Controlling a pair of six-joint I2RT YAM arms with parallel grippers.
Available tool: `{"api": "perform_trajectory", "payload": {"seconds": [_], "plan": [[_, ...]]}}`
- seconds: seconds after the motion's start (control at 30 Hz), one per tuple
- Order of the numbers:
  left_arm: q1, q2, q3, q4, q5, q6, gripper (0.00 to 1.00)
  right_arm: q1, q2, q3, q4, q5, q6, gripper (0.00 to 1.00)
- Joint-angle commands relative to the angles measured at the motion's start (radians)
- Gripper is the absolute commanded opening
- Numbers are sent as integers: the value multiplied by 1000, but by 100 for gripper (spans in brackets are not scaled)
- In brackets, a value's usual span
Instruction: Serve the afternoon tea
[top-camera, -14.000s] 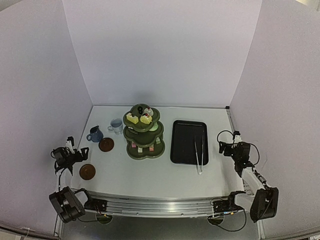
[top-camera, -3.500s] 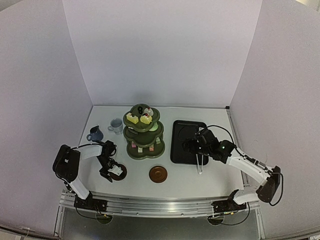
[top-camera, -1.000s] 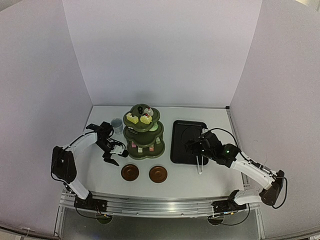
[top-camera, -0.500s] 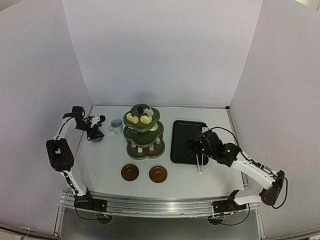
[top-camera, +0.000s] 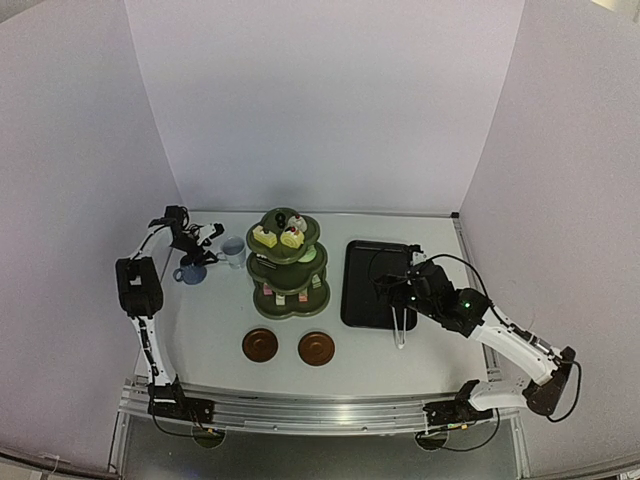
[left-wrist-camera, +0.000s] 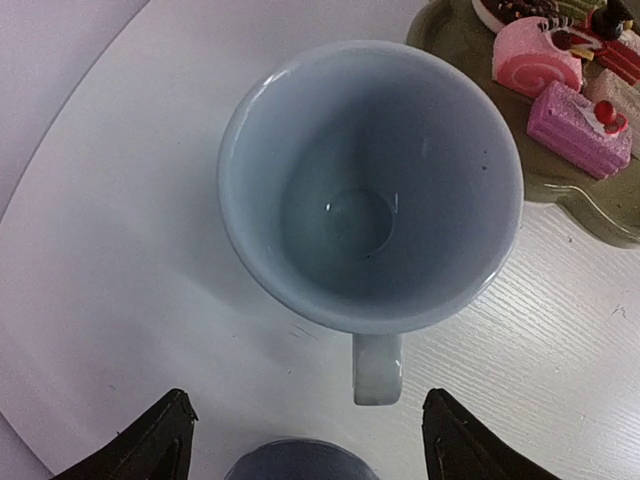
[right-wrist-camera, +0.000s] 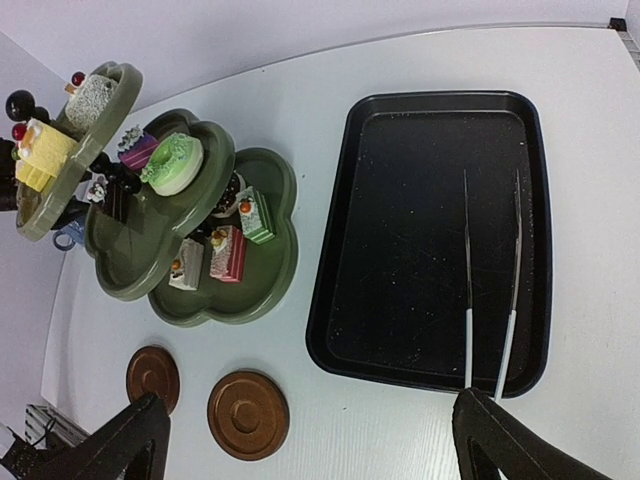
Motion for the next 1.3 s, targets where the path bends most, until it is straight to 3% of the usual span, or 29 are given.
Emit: {"api": "perform_trajectory", "payload": {"seconds": [0.0, 0.1, 0.47, 0.67, 0.93, 1.27], "plan": [[-31, 19, 46, -3, -33, 30, 76, 8, -20, 1, -4, 17, 31, 96], [-37, 20, 29, -7, -24, 41, 73, 7, -21, 3, -9, 16, 36, 96], [-56, 55, 40, -16, -25, 45, 45, 7, -10, 19, -18, 23, 27, 96], [-70, 53, 38, -10, -14, 23, 37, 8, -6, 19, -21, 19, 29, 96], [-84, 57, 53, 12, -39, -35, 1, 7, -22, 15, -24, 22, 34, 96], [-32, -85, 4, -81, 19, -87, 0, 10, -30, 22, -28, 21, 30, 96]]}}
